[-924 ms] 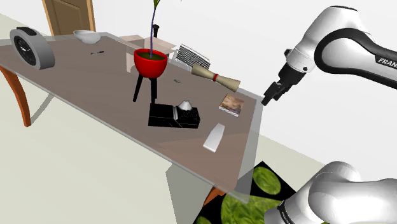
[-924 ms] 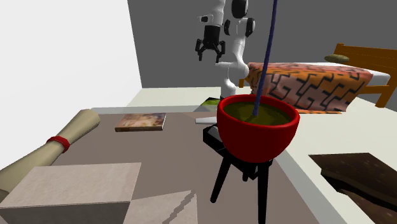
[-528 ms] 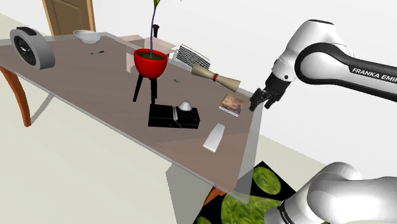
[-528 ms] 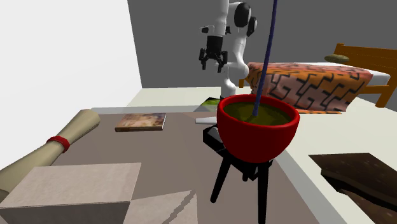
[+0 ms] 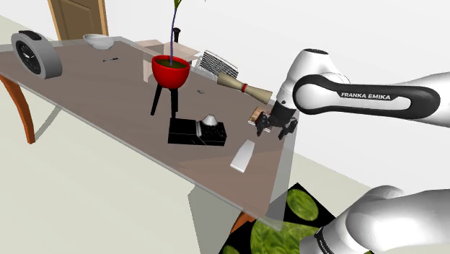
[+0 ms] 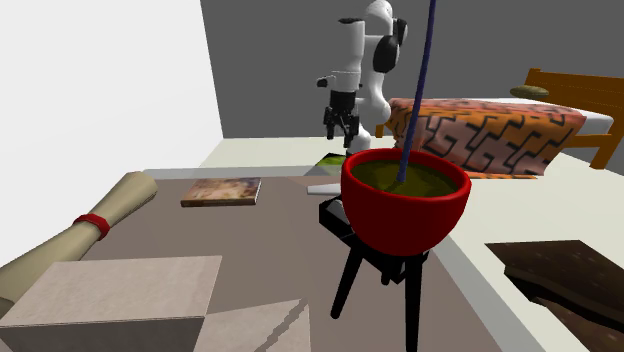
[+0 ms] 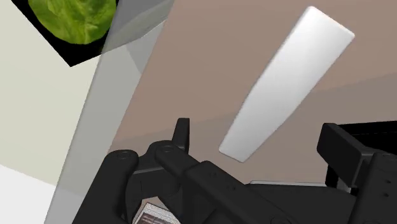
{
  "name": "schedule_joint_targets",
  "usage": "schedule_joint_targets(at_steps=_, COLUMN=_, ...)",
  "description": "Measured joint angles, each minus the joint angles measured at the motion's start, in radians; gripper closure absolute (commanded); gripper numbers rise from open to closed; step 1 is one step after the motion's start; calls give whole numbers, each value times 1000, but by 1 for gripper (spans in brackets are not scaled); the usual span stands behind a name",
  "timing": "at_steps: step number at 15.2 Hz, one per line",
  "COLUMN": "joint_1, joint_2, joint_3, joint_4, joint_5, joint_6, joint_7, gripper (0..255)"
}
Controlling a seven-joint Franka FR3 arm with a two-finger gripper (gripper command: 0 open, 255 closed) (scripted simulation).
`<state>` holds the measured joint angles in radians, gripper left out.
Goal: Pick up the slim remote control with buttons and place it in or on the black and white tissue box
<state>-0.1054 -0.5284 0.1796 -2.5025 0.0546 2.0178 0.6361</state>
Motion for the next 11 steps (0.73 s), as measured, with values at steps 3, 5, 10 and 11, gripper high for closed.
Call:
schedule_joint_targets(at_steps=3, joint_1=-30, joint_2=100, joint_3=49, joint_4=4, joint_5=21, joint_6=79, joint_7=164, gripper=0)
schedule_joint_targets(at_steps=5, joint_1=-48, joint_2=173, joint_3=81, joint_4=7, joint_5=29, joint_6=138, joint_7=277, gripper=0)
schedule_joint_targets(at_steps=10, joint_1=-82, joint_2=329, joint_3=126, joint_4=35, joint_5=26, joint_6=247, joint_7=486, gripper=0)
schedule_joint_targets(at_steps=11, joint_1=-83, joint_2=343, joint_3=128, joint_4=35, joint_5=23, joint_6=261, joint_7=496, gripper=0)
